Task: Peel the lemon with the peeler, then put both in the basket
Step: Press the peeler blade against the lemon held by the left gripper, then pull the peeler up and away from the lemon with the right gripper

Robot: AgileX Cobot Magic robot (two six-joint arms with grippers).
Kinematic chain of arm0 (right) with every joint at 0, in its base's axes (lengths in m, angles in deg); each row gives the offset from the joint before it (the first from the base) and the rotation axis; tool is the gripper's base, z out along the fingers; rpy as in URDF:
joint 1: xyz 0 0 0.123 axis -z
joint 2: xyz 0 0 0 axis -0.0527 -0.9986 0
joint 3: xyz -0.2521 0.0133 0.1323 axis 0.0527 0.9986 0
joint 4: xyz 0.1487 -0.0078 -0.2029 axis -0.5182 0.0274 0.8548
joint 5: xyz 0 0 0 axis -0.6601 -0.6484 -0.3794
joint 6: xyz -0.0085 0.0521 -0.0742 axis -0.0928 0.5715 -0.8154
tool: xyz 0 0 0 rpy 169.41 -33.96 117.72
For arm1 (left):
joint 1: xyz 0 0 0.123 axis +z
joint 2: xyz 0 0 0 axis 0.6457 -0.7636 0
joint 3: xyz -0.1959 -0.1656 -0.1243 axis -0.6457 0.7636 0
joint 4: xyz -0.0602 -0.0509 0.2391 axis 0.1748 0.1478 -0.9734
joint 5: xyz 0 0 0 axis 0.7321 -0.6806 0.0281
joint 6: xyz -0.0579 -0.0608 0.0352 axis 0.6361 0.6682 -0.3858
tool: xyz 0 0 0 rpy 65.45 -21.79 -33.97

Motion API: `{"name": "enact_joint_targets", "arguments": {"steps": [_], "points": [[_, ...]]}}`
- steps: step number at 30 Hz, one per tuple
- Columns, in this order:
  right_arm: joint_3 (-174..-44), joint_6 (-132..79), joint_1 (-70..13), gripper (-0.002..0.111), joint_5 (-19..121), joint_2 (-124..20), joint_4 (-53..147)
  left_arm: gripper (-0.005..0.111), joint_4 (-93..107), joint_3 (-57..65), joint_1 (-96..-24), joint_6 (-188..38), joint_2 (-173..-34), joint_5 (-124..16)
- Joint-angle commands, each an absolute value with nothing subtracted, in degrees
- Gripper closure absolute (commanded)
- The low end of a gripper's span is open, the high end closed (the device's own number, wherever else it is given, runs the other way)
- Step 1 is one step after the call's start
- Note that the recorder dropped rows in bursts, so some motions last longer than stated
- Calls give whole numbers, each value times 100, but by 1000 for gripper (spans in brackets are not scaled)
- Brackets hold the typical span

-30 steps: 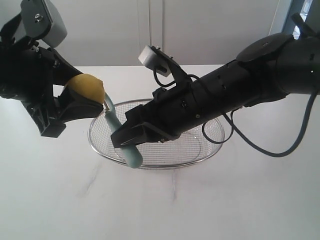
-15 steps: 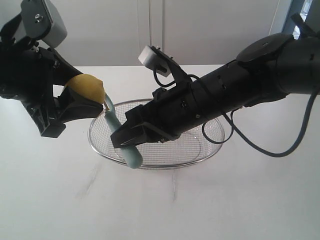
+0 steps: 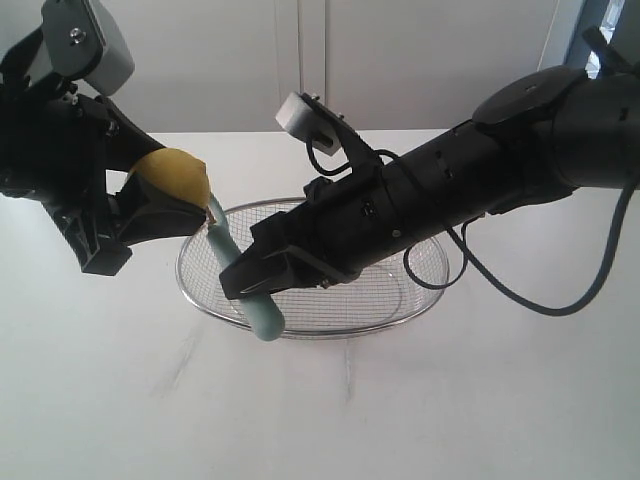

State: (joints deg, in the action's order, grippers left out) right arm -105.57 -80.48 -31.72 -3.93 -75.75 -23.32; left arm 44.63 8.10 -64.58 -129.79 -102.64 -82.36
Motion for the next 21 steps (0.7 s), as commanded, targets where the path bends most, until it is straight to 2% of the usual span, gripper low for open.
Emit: {"name": "enact_joint_targets", "arguments": {"steps": [1,21], "points": [[-10605,-8101,-3211,108,-441,-7553,-2405,107,4555,819,-6491,-12930,-10232,-8279],[-10605,-8111,-3040,108,-496,-7386,-2420,107,4555,819,-6491,-12930,-10232,-8319]]}}
